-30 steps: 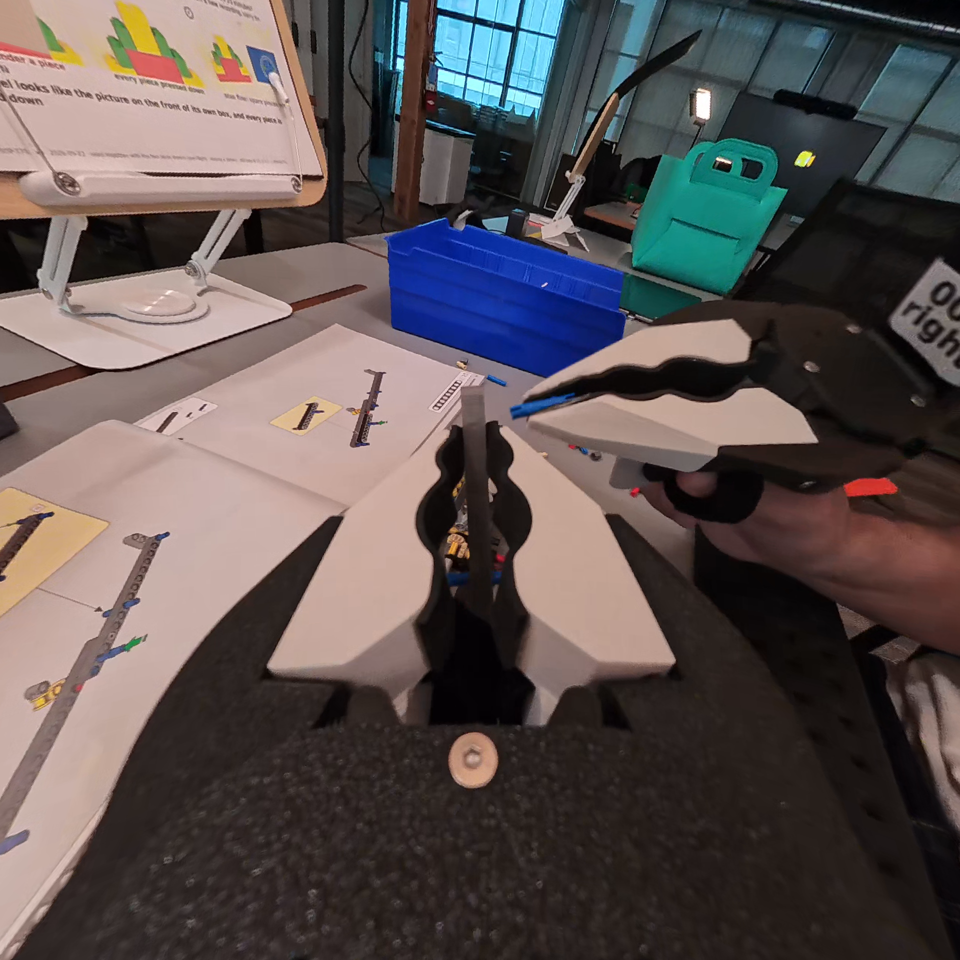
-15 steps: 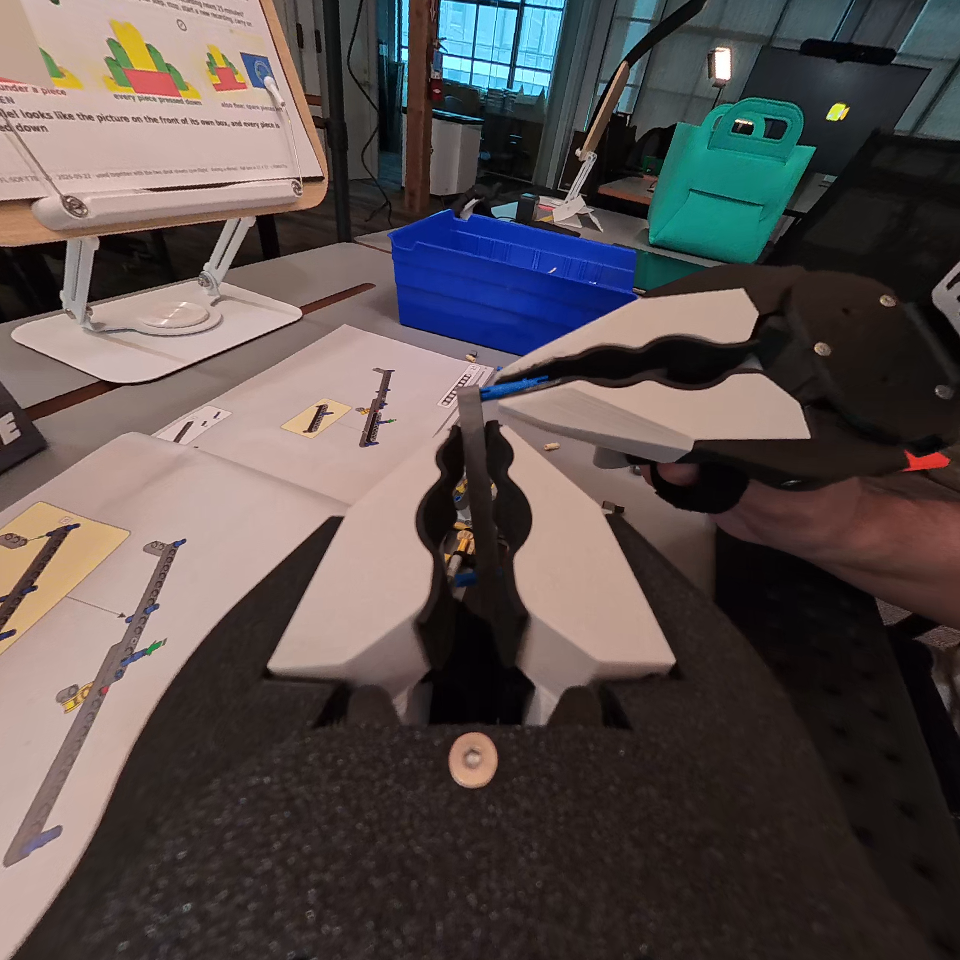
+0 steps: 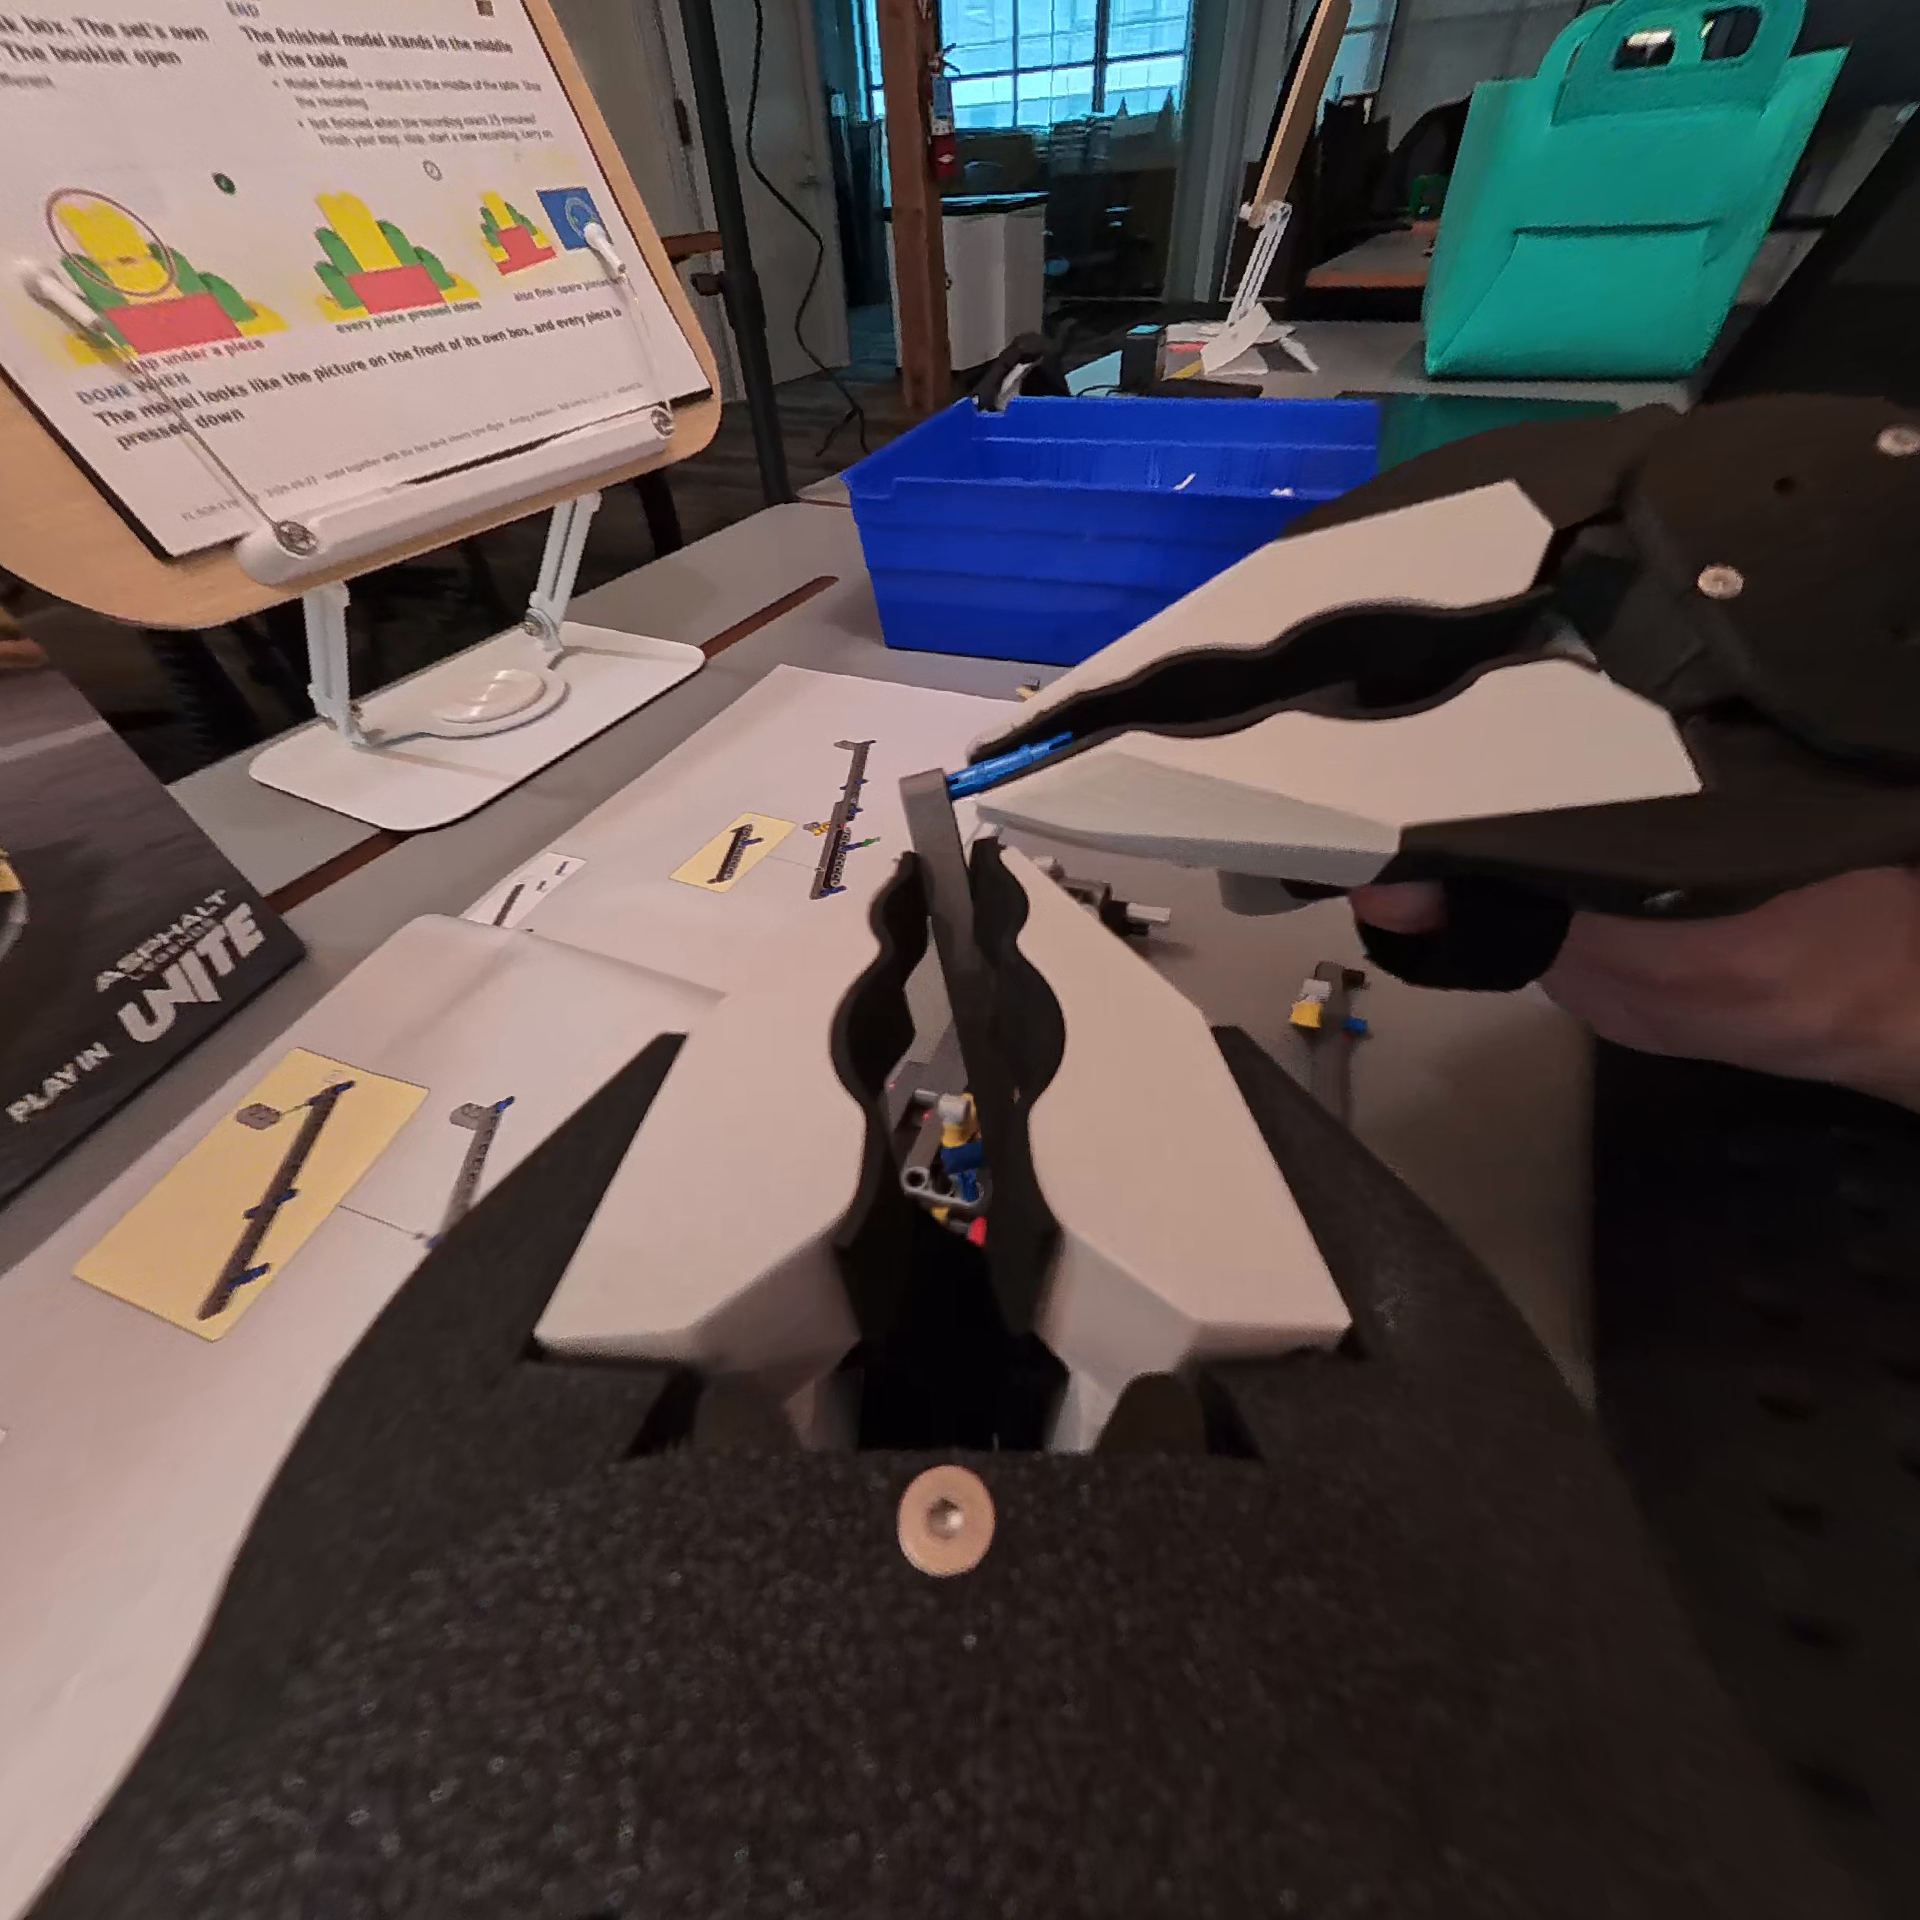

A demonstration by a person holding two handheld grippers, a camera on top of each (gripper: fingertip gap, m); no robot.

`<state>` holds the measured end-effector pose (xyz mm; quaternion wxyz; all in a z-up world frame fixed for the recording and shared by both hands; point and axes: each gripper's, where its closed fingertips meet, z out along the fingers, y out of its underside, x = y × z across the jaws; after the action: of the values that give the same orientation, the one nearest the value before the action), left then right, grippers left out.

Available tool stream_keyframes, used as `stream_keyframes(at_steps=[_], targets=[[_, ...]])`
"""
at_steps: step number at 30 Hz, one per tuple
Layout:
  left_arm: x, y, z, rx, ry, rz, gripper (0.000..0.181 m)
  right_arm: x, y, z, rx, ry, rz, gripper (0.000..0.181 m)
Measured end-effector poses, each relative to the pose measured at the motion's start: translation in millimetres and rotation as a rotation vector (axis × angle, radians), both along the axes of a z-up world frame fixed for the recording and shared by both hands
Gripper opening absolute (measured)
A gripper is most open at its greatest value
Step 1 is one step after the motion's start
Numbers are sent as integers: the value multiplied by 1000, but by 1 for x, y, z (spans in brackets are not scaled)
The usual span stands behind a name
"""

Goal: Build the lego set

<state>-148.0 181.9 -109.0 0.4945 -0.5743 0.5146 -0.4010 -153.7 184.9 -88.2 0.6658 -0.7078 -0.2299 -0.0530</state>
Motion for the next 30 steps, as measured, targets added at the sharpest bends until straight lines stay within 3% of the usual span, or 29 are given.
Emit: stream_keyframes(at_steps=[5, 10, 17, 20, 30], targets=[[0, 1, -1, 104, 29, 41, 9, 1, 0, -2, -25, 143, 28, 3], [1, -2, 2, -25, -32, -14, 8, 0, 0, 0, -11, 217, 66, 2], [0, -7, 6, -45, -58, -65, 8, -1, -3, 4, 78, -44, 60, 3], [-2, -10, 7, -47, -54, -107, 8, -3, -6, 5, 70, -68, 103, 3], [0, -22, -14, 24, 86, -193, 8, 1, -19, -13, 107, -657, 165, 3]])
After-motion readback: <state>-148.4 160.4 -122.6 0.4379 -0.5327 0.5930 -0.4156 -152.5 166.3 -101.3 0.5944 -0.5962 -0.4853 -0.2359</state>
